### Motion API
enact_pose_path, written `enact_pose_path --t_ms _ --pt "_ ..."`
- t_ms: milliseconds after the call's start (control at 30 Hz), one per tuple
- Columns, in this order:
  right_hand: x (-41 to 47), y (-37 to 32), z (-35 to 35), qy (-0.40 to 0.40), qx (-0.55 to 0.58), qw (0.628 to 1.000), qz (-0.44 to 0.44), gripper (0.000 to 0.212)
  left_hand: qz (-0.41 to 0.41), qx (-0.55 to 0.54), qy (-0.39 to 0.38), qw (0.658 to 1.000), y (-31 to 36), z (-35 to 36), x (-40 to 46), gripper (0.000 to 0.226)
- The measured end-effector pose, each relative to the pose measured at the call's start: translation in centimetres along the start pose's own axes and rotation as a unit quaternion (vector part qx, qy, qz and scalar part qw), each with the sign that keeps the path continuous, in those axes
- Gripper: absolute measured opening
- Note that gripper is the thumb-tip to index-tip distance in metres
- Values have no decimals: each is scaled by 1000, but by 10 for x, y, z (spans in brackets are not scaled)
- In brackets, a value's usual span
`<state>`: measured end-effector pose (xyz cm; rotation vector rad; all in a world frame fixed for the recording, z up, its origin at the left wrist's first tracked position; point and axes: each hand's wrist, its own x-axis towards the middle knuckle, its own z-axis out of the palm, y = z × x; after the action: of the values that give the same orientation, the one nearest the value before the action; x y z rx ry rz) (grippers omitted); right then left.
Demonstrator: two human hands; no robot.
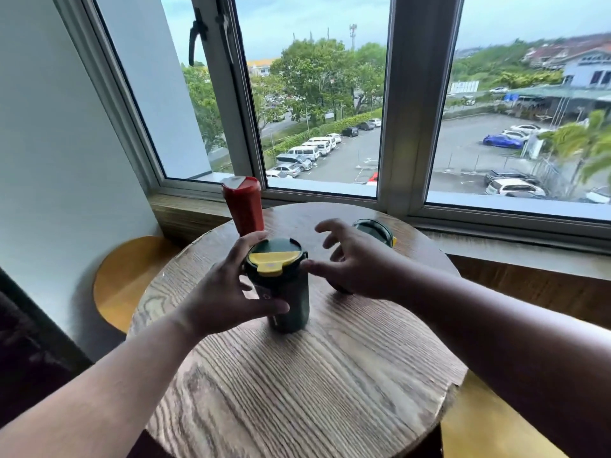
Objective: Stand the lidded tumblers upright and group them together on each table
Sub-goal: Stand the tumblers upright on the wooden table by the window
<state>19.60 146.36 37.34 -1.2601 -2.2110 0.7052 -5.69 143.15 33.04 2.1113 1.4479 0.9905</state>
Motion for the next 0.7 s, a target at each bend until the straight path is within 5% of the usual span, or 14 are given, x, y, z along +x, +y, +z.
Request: enact_pose_path --t_ms 267,367,533,700 --pt "1 57 -35 112 65 987 94 46 121 149 130 973 82 -26 17 57" --pt "2 78 -39 146 165 964 152 39 160 174 95 967 134 -4 21 56" --pt "8 102 -41 137 319 909 232 34 112 219 -13 969 172 70 39 75" --pt "3 113 -40 99 426 843 315 29 -48 241 -75 967 151 123 77 93"
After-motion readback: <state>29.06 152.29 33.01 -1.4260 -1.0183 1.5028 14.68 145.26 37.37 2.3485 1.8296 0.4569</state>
